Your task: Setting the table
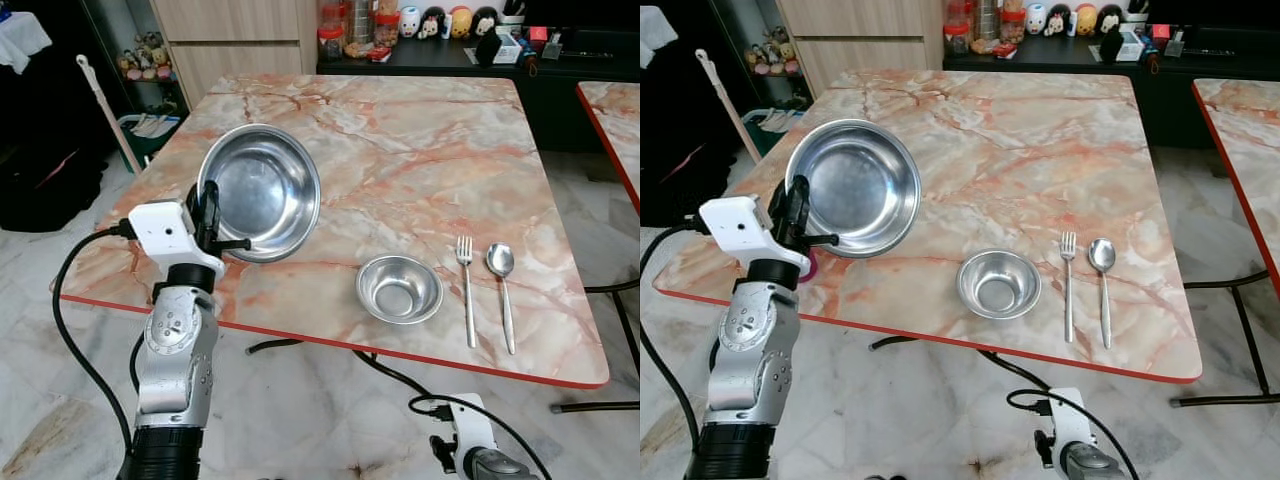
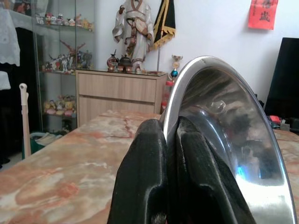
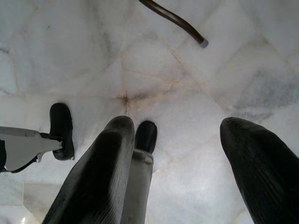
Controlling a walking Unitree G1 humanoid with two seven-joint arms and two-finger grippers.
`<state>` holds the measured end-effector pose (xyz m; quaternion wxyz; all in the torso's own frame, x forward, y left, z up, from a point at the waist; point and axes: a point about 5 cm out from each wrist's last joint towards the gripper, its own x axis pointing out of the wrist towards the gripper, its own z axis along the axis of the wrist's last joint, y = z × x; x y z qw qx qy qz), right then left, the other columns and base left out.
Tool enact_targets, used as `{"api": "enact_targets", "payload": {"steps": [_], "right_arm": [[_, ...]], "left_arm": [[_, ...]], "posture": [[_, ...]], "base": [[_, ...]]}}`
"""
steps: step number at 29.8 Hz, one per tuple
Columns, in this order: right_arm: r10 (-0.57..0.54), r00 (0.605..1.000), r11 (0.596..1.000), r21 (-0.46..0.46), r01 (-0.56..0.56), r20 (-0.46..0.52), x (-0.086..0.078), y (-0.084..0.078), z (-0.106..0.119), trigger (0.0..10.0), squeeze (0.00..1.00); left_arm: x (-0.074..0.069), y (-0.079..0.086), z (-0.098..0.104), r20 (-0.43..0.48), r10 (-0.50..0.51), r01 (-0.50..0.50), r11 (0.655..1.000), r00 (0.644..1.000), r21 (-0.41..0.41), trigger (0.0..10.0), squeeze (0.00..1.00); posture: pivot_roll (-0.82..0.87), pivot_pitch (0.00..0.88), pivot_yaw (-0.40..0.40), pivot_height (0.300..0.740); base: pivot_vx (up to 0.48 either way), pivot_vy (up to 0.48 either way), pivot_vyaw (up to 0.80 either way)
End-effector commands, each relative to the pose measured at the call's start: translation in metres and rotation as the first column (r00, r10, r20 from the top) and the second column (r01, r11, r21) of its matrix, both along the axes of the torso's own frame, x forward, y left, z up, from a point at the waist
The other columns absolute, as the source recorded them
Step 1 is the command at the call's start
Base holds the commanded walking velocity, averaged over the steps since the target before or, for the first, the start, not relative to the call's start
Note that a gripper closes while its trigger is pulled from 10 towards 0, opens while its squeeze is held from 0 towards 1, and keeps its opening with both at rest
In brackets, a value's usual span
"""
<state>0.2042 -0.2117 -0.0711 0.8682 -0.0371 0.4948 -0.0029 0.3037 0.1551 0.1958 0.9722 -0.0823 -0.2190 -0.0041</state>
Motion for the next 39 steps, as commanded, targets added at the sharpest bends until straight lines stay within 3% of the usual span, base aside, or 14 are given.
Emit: {"api": "enact_targets", "payload": {"steps": [1, 10, 25, 31, 39], "right_arm": [[0.006, 1.0, 1.0, -0.003, -0.006, -0.008, 0.0, 0.002, 0.0, 10.0, 0.0], [0.009, 1.0, 1.0, -0.004, -0.009, -0.006, 0.0, 0.001, 0.0, 10.0, 0.0], [-0.007, 1.0, 1.0, 0.006, 0.006, 0.014, 0.003, 0.0, 0.002, 10.0, 0.0], [0.001, 1.0, 1.0, 0.009, -0.001, 0.01, 0.004, 0.001, 0.002, 10.0, 0.0], [-0.011, 1.0, 1.0, 0.016, 0.011, 0.021, 0.005, 0.001, 0.003, 10.0, 0.0]], "left_arm": [[0.002, 0.0, 0.009, 0.042, -0.008, 0.008, 1.0, 0.999, 0.001, 10.0, 0.0], [0.004, 0.012, 0.008, 0.043, 0.026, -0.027, 1.0, 0.999, 0.009, 10.0, 0.0], [0.007, 0.014, 0.012, 0.054, 0.037, -0.037, 0.999, 0.998, 0.004, 10.0, 0.0], [0.009, 0.015, 0.014, 0.062, 0.039, -0.039, 0.999, 0.997, 0.004, 10.0, 0.0], [0.01, 0.016, 0.015, 0.065, 0.044, -0.045, 0.999, 0.997, 0.005, 10.0, 0.0]], "posture": [[0.0, 0.015, 0.072, 0.74], [-0.01, 0.001, 0.073, 0.74], [-0.01, 0.03, 0.069, 0.74], [0.0, 0.031, 0.071, 0.74], [-0.01, 0.045, 0.074, 0.74]], "base": [[0.0, 0.0, -0.54], [0.0, 0.0, -0.67], [0.0, 0.0, 0.0], [0.0, 0.0, -0.67], [0.0, 0.0, 0.0]]}}
